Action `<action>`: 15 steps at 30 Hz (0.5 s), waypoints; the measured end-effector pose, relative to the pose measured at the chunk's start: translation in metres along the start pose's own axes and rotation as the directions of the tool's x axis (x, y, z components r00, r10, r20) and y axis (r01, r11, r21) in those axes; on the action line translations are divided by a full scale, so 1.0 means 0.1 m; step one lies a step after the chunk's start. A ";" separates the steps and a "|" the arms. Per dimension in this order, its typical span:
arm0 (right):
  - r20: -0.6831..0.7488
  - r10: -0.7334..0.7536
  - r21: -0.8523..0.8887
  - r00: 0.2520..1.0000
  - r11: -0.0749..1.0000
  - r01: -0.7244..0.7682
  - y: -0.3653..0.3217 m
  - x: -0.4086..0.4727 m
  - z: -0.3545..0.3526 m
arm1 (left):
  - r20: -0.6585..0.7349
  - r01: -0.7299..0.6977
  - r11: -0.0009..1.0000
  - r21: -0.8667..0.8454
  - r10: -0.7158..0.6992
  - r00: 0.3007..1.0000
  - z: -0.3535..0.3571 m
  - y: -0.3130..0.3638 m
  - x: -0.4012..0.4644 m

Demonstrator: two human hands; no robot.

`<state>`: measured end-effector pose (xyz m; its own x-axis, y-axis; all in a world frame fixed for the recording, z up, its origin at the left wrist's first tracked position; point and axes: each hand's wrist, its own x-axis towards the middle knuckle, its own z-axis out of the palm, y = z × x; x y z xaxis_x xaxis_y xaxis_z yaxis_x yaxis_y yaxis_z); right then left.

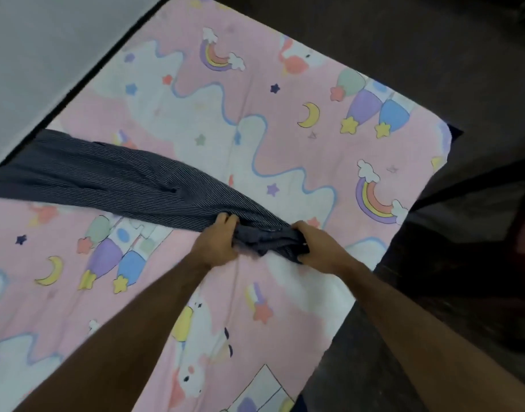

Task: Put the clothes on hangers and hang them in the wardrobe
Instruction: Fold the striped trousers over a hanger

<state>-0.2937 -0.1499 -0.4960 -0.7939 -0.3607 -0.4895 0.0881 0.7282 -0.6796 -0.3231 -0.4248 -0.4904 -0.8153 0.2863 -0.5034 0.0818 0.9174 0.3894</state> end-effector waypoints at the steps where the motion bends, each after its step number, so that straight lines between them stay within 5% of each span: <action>1: -0.046 0.014 0.055 0.999 0.998 -0.011 0.05 0.01 0.02 | -0.023 0.001 0.997 0.077 0.001 1.000 0.01 -0.02 0.05; 6: -0.135 0.101 0.224 0.986 0.972 -0.069 0.06 0.06 0.11 | -0.042 0.012 0.991 0.132 -0.007 0.999 0.04 -0.02 0.05; 12: -0.365 0.121 0.164 0.923 0.984 -0.065 0.06 0.11 0.35 | -0.065 -0.022 0.947 0.319 0.045 0.997 -0.03 0.09 0.13; 15: -0.513 0.097 0.026 0.853 0.995 -0.098 0.06 0.16 0.58 | -0.068 -0.059 0.837 0.544 0.113 0.991 0.11 0.12 0.16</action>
<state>-0.2714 -0.1852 -0.5391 -0.9771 0.0622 -0.2033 0.1811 0.7443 -0.6428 -0.3293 -0.4065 -0.5027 -0.8377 0.3692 -0.4026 0.4280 0.9015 -0.0639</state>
